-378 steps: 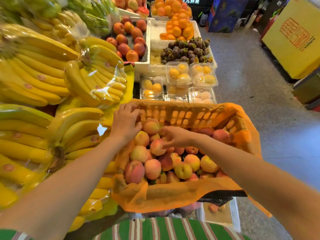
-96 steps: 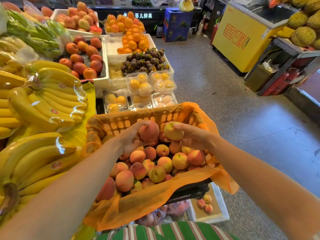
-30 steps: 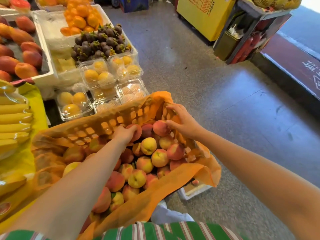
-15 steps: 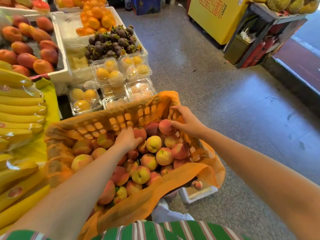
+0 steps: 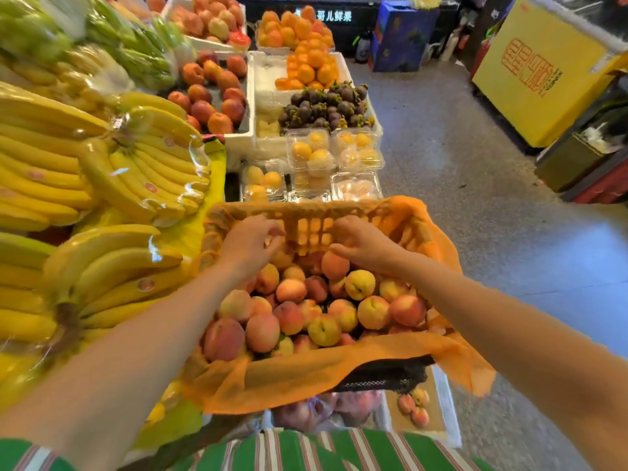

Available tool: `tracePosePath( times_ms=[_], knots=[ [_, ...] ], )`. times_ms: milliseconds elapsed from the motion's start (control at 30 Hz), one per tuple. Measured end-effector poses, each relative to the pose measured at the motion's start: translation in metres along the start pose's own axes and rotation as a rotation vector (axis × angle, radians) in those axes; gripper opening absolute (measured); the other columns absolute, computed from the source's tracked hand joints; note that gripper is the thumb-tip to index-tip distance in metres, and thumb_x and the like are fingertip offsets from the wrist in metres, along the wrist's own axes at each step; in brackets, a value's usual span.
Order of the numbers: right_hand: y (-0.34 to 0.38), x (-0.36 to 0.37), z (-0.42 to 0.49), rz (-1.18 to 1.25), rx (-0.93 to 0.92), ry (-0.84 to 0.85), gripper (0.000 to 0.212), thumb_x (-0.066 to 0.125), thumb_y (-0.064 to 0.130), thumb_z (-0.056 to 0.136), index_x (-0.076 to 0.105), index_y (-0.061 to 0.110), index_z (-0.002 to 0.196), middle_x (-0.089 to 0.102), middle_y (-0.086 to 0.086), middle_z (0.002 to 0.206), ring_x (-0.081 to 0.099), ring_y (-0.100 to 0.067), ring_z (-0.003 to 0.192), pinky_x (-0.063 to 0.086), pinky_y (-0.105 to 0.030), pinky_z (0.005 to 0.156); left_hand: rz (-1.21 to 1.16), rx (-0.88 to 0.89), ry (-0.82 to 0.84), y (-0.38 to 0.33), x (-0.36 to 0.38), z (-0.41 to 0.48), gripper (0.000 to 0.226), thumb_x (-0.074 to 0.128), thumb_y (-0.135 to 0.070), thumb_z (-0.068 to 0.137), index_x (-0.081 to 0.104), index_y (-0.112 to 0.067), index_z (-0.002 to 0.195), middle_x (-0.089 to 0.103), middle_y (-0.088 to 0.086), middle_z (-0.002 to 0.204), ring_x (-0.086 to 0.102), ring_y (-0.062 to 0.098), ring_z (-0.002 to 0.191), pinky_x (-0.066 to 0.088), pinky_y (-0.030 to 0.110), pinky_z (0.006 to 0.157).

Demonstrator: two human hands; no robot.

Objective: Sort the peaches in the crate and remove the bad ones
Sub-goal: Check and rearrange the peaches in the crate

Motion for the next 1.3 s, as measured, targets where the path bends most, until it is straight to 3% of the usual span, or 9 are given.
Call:
tracePosePath(
  times_ms=[100, 200, 367, 633, 800, 967, 1033, 1133, 1300],
  knots=[
    [0.032, 0.062, 0.007, 0.044, -0.003, 0.38, 0.045, 0.063, 0.031, 0.092, 0.052, 0.017, 0.133, 0.056, 0.002, 0.123, 0.054, -0.015, 0.112, 0.045, -0.028, 0.092, 0.092, 0.038, -0.077, 0.022, -0.026, -0.021, 0.027, 0.049, -0.031, 0.076, 0.073, -0.022, 0.086, 0.069, 0.005, 0.088, 0.063, 0.03, 0.09, 0.049, 0.042, 0.078],
    [0.046, 0.115, 0.005, -0.032, -0.011, 0.61, 0.051, 0.066, 0.031, 0.089, 0.047, 0.022, 0.136, 0.05, 0.0, 0.132, 0.052, -0.019, 0.116, 0.047, -0.032, 0.093, 0.17, -0.006, -0.054, 0.049, -0.028, -0.044, 0.036, 0.048, -0.037, 0.071, 0.074, -0.022, 0.09, 0.069, 0.007, 0.1, 0.061, 0.034, 0.106, 0.046, 0.044, 0.089],
    [0.053, 0.154, 0.007, -0.319, -0.11, 0.661, 0.067, 0.073, 0.035, 0.082, 0.04, 0.031, 0.14, 0.034, -0.004, 0.128, 0.044, -0.026, 0.115, 0.049, -0.039, 0.092, 0.134, -0.061, 0.057, 0.079, -0.006, -0.071, 0.043, 0.056, -0.035, 0.078, 0.069, -0.016, 0.114, 0.046, 0.017, 0.144, 0.03, 0.036, 0.141, 0.03, 0.051, 0.111],
    [0.073, 0.168, 0.0, -0.608, -0.386, 0.494, 0.057, 0.07, 0.035, 0.081, 0.048, 0.015, 0.129, 0.04, -0.008, 0.13, 0.044, -0.024, 0.106, 0.041, -0.03, 0.071, 0.055, -0.056, -0.014, 0.083, -0.002, -0.075, 0.024, 0.062, -0.03, 0.088, 0.068, -0.024, 0.111, 0.037, 0.007, 0.151, 0.015, 0.027, 0.147, 0.026, 0.052, 0.111],
    [0.062, 0.153, 0.002, -0.32, -0.344, 0.497, 0.059, 0.076, 0.04, 0.076, 0.052, 0.018, 0.125, 0.049, -0.001, 0.118, 0.041, -0.016, 0.099, 0.041, -0.03, 0.081, 0.056, -0.089, 0.019, 0.084, -0.001, -0.075, 0.024, 0.058, -0.032, 0.09, 0.066, -0.027, 0.113, 0.035, 0.002, 0.151, 0.008, 0.022, 0.147, 0.02, 0.051, 0.112],
    [0.029, 0.121, 0.004, 0.288, 0.118, 0.478, 0.051, 0.069, 0.036, 0.087, 0.05, 0.016, 0.13, 0.053, 0.0, 0.119, 0.055, -0.015, 0.105, 0.047, -0.029, 0.086, 0.072, -0.027, 0.017, 0.065, -0.004, -0.07, 0.037, 0.05, -0.051, 0.084, 0.066, -0.033, 0.113, 0.052, -0.005, 0.136, 0.019, 0.024, 0.143, 0.013, 0.044, 0.11],
    [0.021, 0.116, 0.0, 0.611, 0.289, 0.477, 0.041, 0.057, 0.039, 0.094, 0.052, 0.014, 0.126, 0.058, -0.007, 0.112, 0.059, -0.016, 0.093, 0.05, -0.03, 0.081, 0.048, 0.051, 0.063, 0.046, 0.0, -0.067, 0.056, 0.044, -0.066, 0.075, 0.062, -0.035, 0.119, 0.057, -0.007, 0.13, 0.029, 0.021, 0.137, 0.018, 0.043, 0.106],
    [0.026, 0.114, -0.007, 0.914, 0.376, 0.554, 0.062, 0.037, 0.055, 0.097, 0.053, 0.004, 0.129, 0.062, -0.024, 0.108, 0.054, -0.026, 0.085, 0.044, -0.032, 0.076, -0.132, 0.135, 0.18, 0.015, 0.012, -0.063, 0.077, 0.062, -0.069, 0.069, 0.047, -0.033, 0.136, 0.054, -0.006, 0.135, 0.043, 0.016, 0.126, 0.034, 0.036, 0.103],
    [0.046, 0.108, -0.017, 1.006, 0.302, 0.693, 0.074, 0.024, 0.061, 0.098, 0.053, -0.001, 0.125, 0.06, -0.016, 0.093, 0.053, -0.02, 0.075, 0.04, -0.032, 0.078, -0.5, -0.016, 0.245, 0.001, 0.021, -0.057, 0.07, 0.079, -0.057, 0.064, 0.049, -0.039, 0.125, 0.058, -0.008, 0.12, 0.057, 0.013, 0.109, 0.051, 0.04, 0.094]
  ],
)
Point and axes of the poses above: each hand's wrist, its own z-axis towards the middle knuckle, its own x-axis out of the palm, y = z × x, the point moved 9 cm from there along z, towards the middle knuckle
